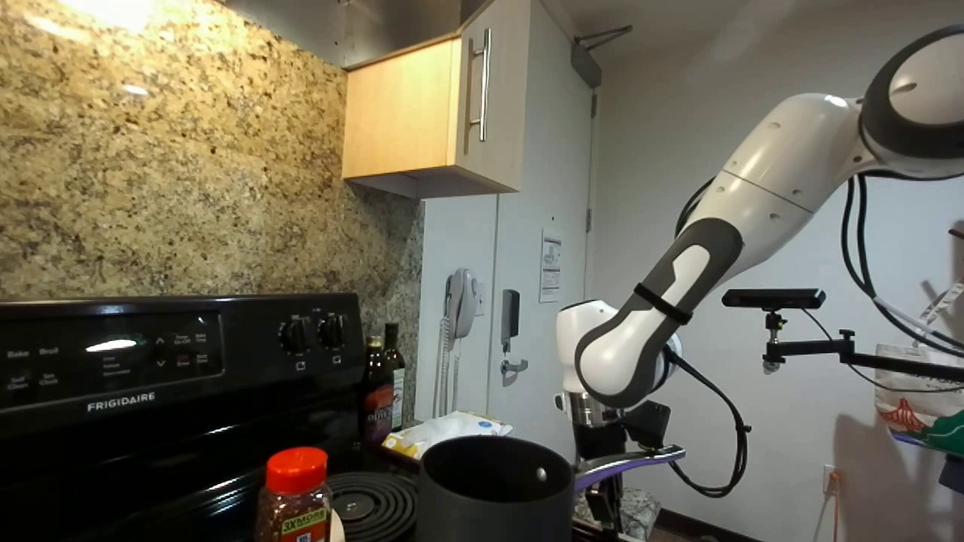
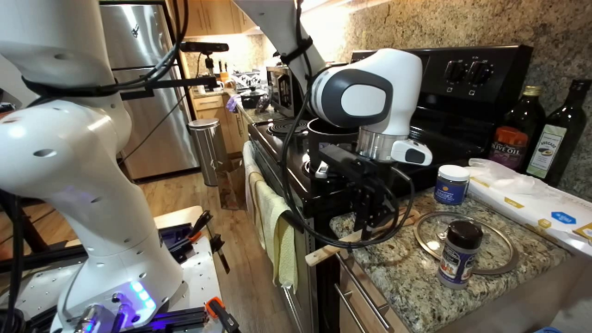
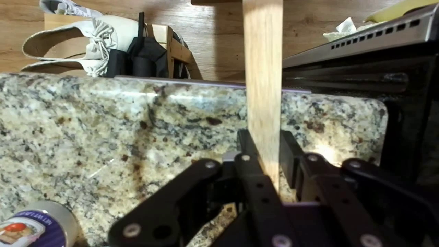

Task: Uncover the pot and put the wooden spoon in it

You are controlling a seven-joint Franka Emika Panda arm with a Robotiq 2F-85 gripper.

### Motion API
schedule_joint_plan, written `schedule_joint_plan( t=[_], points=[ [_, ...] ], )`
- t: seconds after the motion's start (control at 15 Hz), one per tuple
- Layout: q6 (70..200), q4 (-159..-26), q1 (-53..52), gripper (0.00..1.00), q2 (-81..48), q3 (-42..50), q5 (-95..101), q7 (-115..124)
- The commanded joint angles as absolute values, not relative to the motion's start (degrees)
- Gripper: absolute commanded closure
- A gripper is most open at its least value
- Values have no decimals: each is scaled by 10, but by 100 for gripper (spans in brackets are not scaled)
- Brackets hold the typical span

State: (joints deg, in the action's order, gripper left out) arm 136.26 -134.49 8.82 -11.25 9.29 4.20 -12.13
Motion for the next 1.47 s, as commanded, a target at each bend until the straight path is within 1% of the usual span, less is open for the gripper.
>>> schedule_joint_plan(
  t=[0.0, 0.4, 0.73, 0.93, 1.2, 1.4],
  points=[
    [1378, -1377, 101, 87, -75, 93, 42, -140],
    [1374, -1391, 103, 88, -29, 94, 37, -169],
    [1364, -1378, 98, 88, -12, 90, 6, -219],
    [1349, -1373, 99, 88, 5, 94, 3, -208],
    [1302, -1360, 99, 88, 66, 102, 43, -167],
    [1227, -1320, 97, 88, 108, 91, 121, -101]
  ],
)
